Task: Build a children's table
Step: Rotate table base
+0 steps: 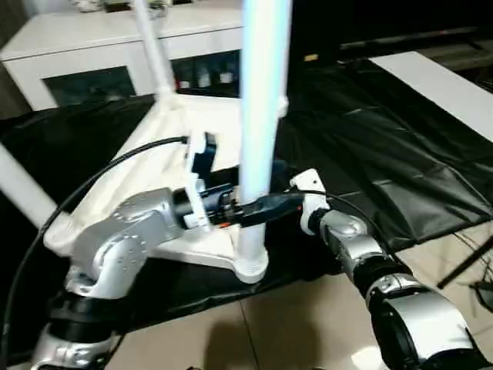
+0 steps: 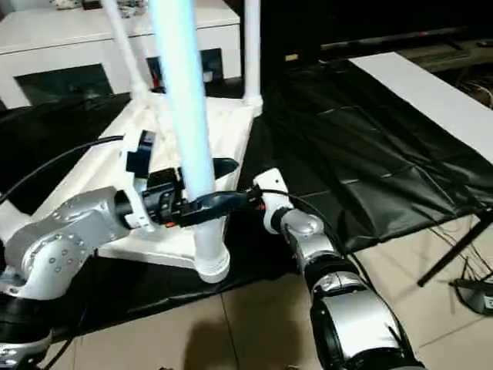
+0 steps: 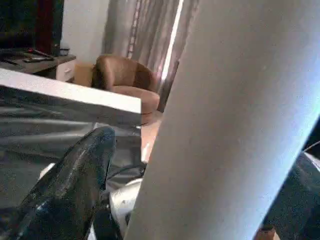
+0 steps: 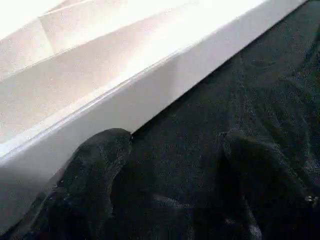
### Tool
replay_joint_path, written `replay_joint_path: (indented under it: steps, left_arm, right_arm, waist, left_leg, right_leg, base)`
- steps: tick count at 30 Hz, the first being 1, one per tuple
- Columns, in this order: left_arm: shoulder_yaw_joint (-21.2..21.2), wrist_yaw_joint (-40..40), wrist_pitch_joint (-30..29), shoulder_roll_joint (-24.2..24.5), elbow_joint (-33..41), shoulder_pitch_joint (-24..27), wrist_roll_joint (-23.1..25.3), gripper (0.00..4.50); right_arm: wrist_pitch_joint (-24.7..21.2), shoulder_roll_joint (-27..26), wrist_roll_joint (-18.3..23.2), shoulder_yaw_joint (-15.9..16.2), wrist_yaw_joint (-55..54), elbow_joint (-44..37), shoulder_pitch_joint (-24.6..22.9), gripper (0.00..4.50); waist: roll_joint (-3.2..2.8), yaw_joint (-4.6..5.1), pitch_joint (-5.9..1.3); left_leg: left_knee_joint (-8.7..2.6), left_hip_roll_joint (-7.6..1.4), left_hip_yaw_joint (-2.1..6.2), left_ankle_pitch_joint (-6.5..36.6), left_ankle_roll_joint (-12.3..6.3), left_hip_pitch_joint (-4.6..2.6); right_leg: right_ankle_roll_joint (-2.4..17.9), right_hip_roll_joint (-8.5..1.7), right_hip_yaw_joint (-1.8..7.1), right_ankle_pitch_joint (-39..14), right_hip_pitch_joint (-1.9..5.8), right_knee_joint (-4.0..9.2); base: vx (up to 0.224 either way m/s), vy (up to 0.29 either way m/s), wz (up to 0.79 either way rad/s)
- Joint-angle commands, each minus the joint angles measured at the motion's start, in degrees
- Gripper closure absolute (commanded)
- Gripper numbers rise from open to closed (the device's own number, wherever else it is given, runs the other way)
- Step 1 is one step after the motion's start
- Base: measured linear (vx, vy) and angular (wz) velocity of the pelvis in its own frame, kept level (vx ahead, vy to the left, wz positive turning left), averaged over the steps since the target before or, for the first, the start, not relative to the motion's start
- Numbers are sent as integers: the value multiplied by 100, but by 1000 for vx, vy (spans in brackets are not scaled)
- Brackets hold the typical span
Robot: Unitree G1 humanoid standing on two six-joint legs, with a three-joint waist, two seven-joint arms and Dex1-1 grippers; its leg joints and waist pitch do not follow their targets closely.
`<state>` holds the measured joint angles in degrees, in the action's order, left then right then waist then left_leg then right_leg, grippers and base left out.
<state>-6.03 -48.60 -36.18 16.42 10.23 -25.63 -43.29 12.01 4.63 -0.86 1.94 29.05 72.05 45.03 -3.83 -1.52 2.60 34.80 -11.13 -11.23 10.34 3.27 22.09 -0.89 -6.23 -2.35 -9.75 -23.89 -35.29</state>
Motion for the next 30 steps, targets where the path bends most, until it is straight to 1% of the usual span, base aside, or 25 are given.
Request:
replay_joint_path:
  steps: [1, 2, 4, 5, 6, 8, 9, 10, 11, 12, 13, 14, 15, 16, 18, 20, 21, 22, 24, 25, 26, 28, 29, 30]
  left_arm:
    - [-245, 115, 65, -230, 21, -254, 1, 5]
    - [-268, 152, 128, -318, -30, -299, 57, 5]
    - [-332, 200, 203, -406, -156, -367, 211, 5]
    - [-386, 215, 315, -415, -280, -413, 384, 5]
    - [-398, 216, 344, -415, -314, -425, 430, 5]
    - [-406, 337, 585, -430, -670, -535, 783, 5]
    - [-394, 476, 824, -431, -935, -620, 1067, 5]
    - [-383, 608, 1018, -424, -1163, -694, 1295, 5]
    - [-358, 750, 1205, -419, -1381, -769, 1505, 5]
    - [-349, 919, 1439, -395, -1626, -850, 1763, 5]
    - [-329, 1101, 1691, -356, -1907, -940, 2011, 5]
    - [-320, 1174, 1798, -338, -2025, -978, 2112, 5]
    - [-300, 1269, 1995, -289, -2252, -1046, 2287, 5]
    - [-299, 1261, 2169, -223, -2409, -1086, 2404, 5]
    - [-254, 1240, 2403, -164, -2637, -1139, 2535, 5]
    - [-209, 1237, 2594, -140, -2783, -1165, 2614, 5]
    - [-194, 1202, 2628, -128, -2787, -1158, 2610, 5]
    - [-186, 1145, 2675, -126, -2808, -1161, 2613, 5]
    - [-174, 990, 2689, -125, -2753, -1162, 2550, 5]
    - [-209, 841, 2696, -107, -2741, -1175, 2520, 5]
    - [-226, 812, 2693, -94, -2736, -1177, 2524, 5]
    - [-269, 725, 2716, -67, -2751, -1189, 2548, 5]
    - [-312, 708, 2603, -13, -2709, -1180, 2580, 5]
    - [-433, 663, 2337, 149, -2536, -1115, 2668, 5]
  right_arm:
    - [186, -698, -169, 380, 570, -93, 136, 79]
    - [209, -772, -212, 433, 613, -96, 134, 79]
    - [226, -863, -253, 454, 564, -89, 154, 79]
    - [249, -882, -286, 455, 440, -78, 176, 79]
    - [254, -885, -295, 453, 406, -74, 182, 79]
    - [220, -835, -376, 412, -85, -15, 253, 79]
    - [164, -750, -396, 343, -477, 25, 298, 79]
    - [106, -664, -403, 283, -779, 56, 327, 79]
    - [64, -575, -401, 223, -1007, 77, 347, 79]
    - [49, -468, -383, 146, -1174, 87, 351, 79]
    - [16, -330, -335, 44, -1325, 89, 348, 79]
    - [3, -274, -313, -1, -1382, 89, 347, 79]
    - [-2, -150, -227, -138, -1442, 74, 334, 79]
    - [-4, -35, -166, -244, -1505, 53, 314, 79]
    - [12, 117, -62, -407, -1575, 16, 270, 79]
    - [24, 210, 13, -517, -1640, -6, 232, 79]
    - [45, 277, 21, -545, -1689, -23, 204, 79]
    - [61, 312, 13, -544, -1743, -29, 190, 79]
    - [99, 383, 69, -611, -1812, -62, 170, 79]
    - [114, 429, 149, -711, -1782, -109, 168, 79]
    - [119, 444, 160, -728, -1761, -123, 167, 79]
    - [130, 486, 188, -777, -1701, -163, 167, 79]
    - [153, 519, 188, -776, -1632, -205, 161, 79]
    - [169, 586, 186, -756, -1481, -307, 143, 79]
  waist:
    - [15, -53, -391]
    - [45, -41, -388]
    - [31, -25, -389]
    - [19, -4, -383]
    - [25, 5, -386]
    - [25, 42, -386]
    - [3, 52, -377]
    - [-17, 48, -374]
    - [-34, 44, -369]
    - [-34, 44, -369]
    - [-13, 58, -377]
    - [-15, 43, -367]
    - [-11, 35, -376]
    - [-19, 8, -387]
    - [-16, -2, -393]
    - [-47, -51, -437]
    - [-39, -58, -440]
    - [-28, -75, -452]
    - [-29, -93, -453]
    - [-33, -107, -447]
    - [-30, -122, -440]
    - [-33, -144, -427]
    - [-31, -151, -423]
    - [-56, -163, -420]
  left_leg:
    - [-418, -97, 44, 1439, -259, -57]
    - [-423, -100, 42, 1447, -264, -50]
    - [-424, -104, 45, 1481, -256, -57]
    - [-433, -107, 49, 1530, -239, -54]
    - [-434, -109, 51, 1555, -236, -62]
    - [-437, -113, 61, 1553, -232, -61]
    - [-439, -110, 54, 1578, -215, -83]
    - [-439, -107, 61, 1667, -174, -109]
    - [-448, -104, 68, 1755, -120, -109]
    - [-448, -104, 68, 1755, -120, -109]
    - [-446, -95, 66, 1803, -84, -107]
    - [-452, -91, 70, 1812, -98, -113]
    - [-445, -93, 61, 1782, -97, -115]
    - [-437, -89, 59, 1740, -97, -114]
    - [-434, -78, 61, 1678, -116, -106]
    - [-397, -81, 46, 1404, -178, -115]
    - [-395, -83, 48, 1323, -205, -106]
    - [-379, -78, 40, 1186, -270, -94]
    - [-367, -81, 29, 1107, -366, -88]
    - [-368, -88, 22, 1137, -408, -90]
    - [-373, -100, 19, 1188, -417, -95]
    - [-383, -109, 17, 1295, -381, -103]
    - [-386, -109, 16, 1328, -358, -102]
    - [-396, -116, 19, 1437, -300, -113]
  right_leg:
    - [1740, -103, 67, -846, 334, 325]
    - [1737, -103, 65, -869, 338, 330]
    - [1733, -105, 63, -918, 330, 337]
    - [1729, -102, 58, -935, 330, 340]
    - [1720, -103, 56, -943, 328, 351]
    - [1738, -107, 58, -881, 330, 347]
    - [1748, -97, 61, -881, 307, 363]
    - [1708, -96, 62, -984, 297, 378]
    - [1663, -106, 62, -1082, 306, 383]
    - [1663, -106, 62, -1082, 306, 383]
    - [1565, -103, 69, -1122, 316, 387]
    - [1535, -104, 68, -1189, 302, 418]
    - [1529, -96, 73, -1133, 303, 410]
    - [1515, -97, 73, -1096, 312, 400]
    - [1487, -92, 70, -1056, 316, 403]
    - [1620, -91, 64, -586, 317, 350]
    - [1648, -91, 60, -470, 325, 342]
    - [1721, -93, 55, -265, 334, 319]
    - [1803, -101, 50, -166, 331, 310]
    - [1834, -102, 47, -211, 326, 314]
    - [1836, -98, 43, -300, 320, 320]
    - [1806, -96, 45, -472, 311, 333]
    - [1795, -95, 45, -530, 311, 334]
    - [1761, -93, 43, -627, 306, 337]
  base:
    - [0, 0, 0]
    - [0, 0, 0]
    - [0, 0, 0]
    - [0, 0, 0]
    - [0, 0, 0]
    - [0, 0, 0]
    - [0, 0, 0]
    - [0, 0, 0]
    - [0, 0, 0]
    - [0, 0, 0]
    - [0, 0, 0]
    - [0, 0, 0]
    - [0, 0, 0]
    - [0, 0, 0]
    - [0, 0, 0]
    - [0, 0, 0]
    - [0, 0, 0]
    - [0, 0, 0]
    - [0, 0, 0]
    - [0, 0, 0]
    - [0, 0, 0]
    - [0, 0, 0]
    - [0, 0, 0]
    - [0, 0, 0]
